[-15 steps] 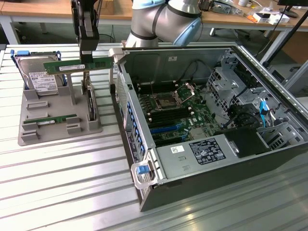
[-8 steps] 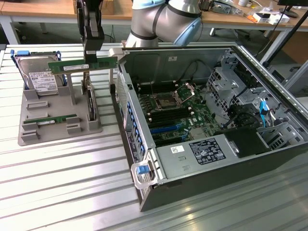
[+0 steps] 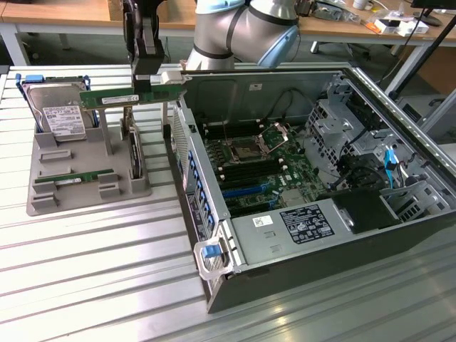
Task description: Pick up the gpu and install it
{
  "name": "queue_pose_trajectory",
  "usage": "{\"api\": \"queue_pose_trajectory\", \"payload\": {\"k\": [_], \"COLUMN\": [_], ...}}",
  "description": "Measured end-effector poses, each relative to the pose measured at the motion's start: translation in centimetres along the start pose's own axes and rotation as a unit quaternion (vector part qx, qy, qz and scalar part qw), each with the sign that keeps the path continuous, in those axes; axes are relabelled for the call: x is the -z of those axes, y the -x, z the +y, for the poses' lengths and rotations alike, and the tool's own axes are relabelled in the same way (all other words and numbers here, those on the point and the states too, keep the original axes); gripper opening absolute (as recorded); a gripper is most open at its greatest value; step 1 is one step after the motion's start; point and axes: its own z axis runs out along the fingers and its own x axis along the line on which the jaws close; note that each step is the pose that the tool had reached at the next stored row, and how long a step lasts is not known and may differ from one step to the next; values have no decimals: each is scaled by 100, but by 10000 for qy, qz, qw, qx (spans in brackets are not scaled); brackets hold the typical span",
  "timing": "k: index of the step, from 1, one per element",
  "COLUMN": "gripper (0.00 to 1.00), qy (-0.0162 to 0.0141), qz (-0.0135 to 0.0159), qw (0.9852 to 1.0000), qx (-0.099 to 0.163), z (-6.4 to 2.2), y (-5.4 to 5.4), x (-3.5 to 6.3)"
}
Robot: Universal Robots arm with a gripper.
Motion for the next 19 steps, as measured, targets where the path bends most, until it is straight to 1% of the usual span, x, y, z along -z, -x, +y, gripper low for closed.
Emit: {"api": "queue_pose_trajectory", "payload": {"k": [5, 9, 13, 19], "gripper": [13, 13, 13, 13], "qy": [0, 0, 0, 0], "qz": [0, 0, 0, 0], "qw": [10000, 10000, 10000, 10000], "qx": [0, 0, 0, 0], "z": [-45, -114, -145, -219], "y": [-3, -7, -9, -14], "x": [2, 5, 6, 10]}}
